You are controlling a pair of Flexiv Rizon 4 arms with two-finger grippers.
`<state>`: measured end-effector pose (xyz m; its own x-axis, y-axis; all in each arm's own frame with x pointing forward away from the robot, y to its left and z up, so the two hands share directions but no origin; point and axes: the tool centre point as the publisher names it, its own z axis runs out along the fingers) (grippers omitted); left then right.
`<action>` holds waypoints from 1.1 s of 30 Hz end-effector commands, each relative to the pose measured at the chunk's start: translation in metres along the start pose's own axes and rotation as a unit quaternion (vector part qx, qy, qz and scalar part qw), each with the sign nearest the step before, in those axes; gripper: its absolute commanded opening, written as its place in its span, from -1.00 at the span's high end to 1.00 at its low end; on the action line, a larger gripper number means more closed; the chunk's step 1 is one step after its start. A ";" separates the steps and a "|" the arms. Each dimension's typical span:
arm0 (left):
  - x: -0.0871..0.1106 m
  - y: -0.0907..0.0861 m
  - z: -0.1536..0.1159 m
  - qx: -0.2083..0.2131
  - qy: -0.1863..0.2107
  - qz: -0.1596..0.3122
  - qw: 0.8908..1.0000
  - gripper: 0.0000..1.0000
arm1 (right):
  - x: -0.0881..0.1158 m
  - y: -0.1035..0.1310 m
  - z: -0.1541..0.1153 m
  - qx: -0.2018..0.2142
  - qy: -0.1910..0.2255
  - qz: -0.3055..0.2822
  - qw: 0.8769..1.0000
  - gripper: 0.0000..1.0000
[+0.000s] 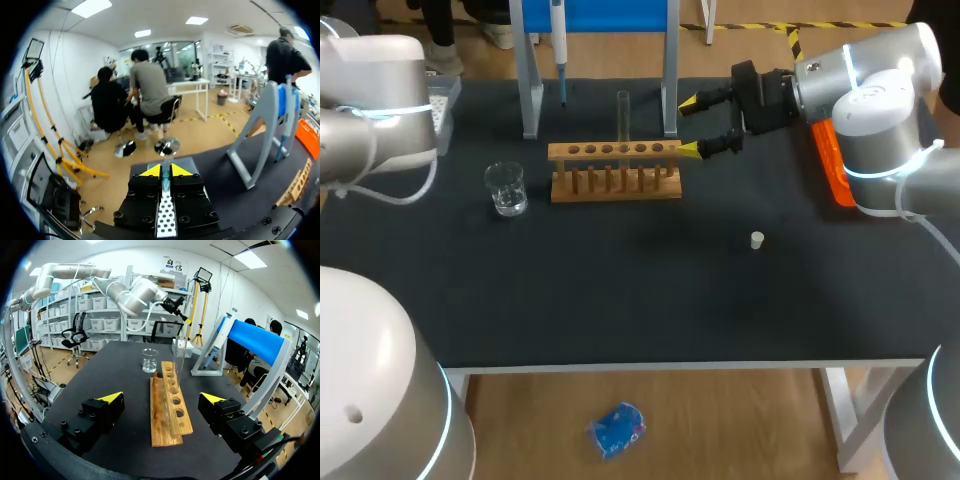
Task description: Invert the test tube, pick up the pipette, mount the tip to pipette, aspirate from beaker and dispense into the tube, eject the tip, return the pipette, and cap with the stopper.
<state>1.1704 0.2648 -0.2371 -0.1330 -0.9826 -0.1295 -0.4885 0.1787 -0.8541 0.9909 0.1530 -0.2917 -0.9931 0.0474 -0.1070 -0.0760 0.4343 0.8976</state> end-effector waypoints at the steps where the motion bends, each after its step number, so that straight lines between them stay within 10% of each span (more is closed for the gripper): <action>1: -0.006 -0.012 -0.067 0.070 0.147 0.044 0.986 1.00 | 0.000 -0.001 0.000 -0.001 0.000 0.000 1.000 -1.00; 6: 0.004 -0.024 -0.118 0.105 0.310 0.144 0.934 1.00 | 0.000 -0.001 0.000 -0.001 0.000 0.000 1.000 -1.00; 27: 0.004 -0.024 -0.118 0.105 0.310 0.144 0.934 1.00 | 0.000 -0.001 0.000 -0.001 0.000 0.000 1.000 -1.00; 33: 0.031 -0.029 -0.157 0.088 0.408 0.236 0.878 1.00 | 0.000 -0.001 0.000 -0.001 0.000 0.000 1.000 -1.00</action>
<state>1.0645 0.2326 -0.1509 -0.7652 -0.6156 -0.1884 -0.1095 0.4128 -0.9042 0.9910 0.1529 -0.2918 -0.9931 0.0477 -0.1071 -0.0759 0.4344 0.8975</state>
